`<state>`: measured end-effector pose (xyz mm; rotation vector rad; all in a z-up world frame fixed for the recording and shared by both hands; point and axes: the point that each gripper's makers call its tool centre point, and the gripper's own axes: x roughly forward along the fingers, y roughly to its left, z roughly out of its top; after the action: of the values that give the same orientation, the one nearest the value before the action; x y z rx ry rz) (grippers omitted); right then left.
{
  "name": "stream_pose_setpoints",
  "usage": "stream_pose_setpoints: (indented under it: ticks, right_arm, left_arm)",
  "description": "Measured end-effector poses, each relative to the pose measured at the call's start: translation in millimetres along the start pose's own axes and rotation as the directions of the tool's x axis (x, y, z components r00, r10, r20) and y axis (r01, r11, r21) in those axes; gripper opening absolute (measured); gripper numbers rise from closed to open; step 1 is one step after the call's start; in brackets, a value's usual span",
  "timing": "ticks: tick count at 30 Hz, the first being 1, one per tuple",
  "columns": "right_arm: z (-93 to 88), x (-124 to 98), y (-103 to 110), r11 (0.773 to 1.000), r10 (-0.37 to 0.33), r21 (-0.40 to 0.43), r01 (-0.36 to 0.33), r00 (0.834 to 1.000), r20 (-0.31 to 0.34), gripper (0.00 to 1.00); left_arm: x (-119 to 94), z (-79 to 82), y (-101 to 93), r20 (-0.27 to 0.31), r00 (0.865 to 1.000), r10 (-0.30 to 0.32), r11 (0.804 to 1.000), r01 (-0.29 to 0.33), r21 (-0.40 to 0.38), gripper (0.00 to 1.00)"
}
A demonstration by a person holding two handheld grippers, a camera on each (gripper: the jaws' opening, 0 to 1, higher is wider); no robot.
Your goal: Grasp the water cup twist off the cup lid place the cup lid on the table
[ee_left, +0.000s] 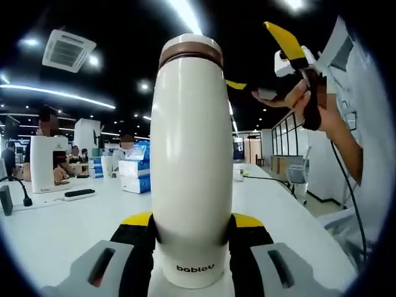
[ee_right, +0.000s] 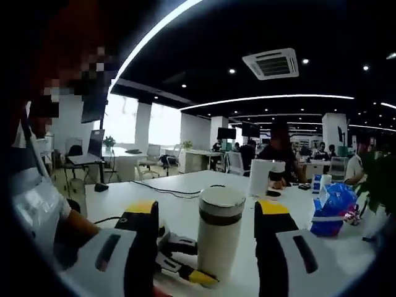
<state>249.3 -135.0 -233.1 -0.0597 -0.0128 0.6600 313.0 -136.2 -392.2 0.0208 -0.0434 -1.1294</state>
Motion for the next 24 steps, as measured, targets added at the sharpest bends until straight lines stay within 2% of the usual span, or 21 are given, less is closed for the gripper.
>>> stream_pose_setpoints:
  ticks: [5,11,16,19,24]
  right_arm:
    - [-5.3,-4.2,0.6,0.998,-0.069,0.009,0.069,0.998,0.000,0.69]
    - [-14.1,5.1,-5.0,0.995,-0.097,-0.001,0.097,0.995,-0.021,0.73]
    - [-10.1,24.9,-20.7,0.991,-0.125,0.051,0.125,0.992,-0.005,0.71]
    - [-10.3,45.4,-26.2,0.982,-0.121,0.145,0.121,0.993,-0.007,0.67]
    - [-12.7,56.5,-23.8,0.982,-0.118,0.150,0.119,0.993,-0.015,0.65]
  left_arm:
    - [0.2,-0.3,0.5,-0.001,1.000,0.001,1.000,-0.001,-0.002,0.48]
    - [0.3,-0.9,1.2,-0.002,1.000,0.002,1.000,-0.002,-0.006,0.48]
    - [0.5,-1.3,1.1,-0.005,1.000,0.003,1.000,-0.003,-0.011,0.48]
    - [0.7,-1.4,1.6,-0.005,1.000,0.003,1.000,-0.003,-0.011,0.48]
    - [0.5,-1.5,1.8,-0.005,1.000,0.003,1.000,-0.003,-0.012,0.48]
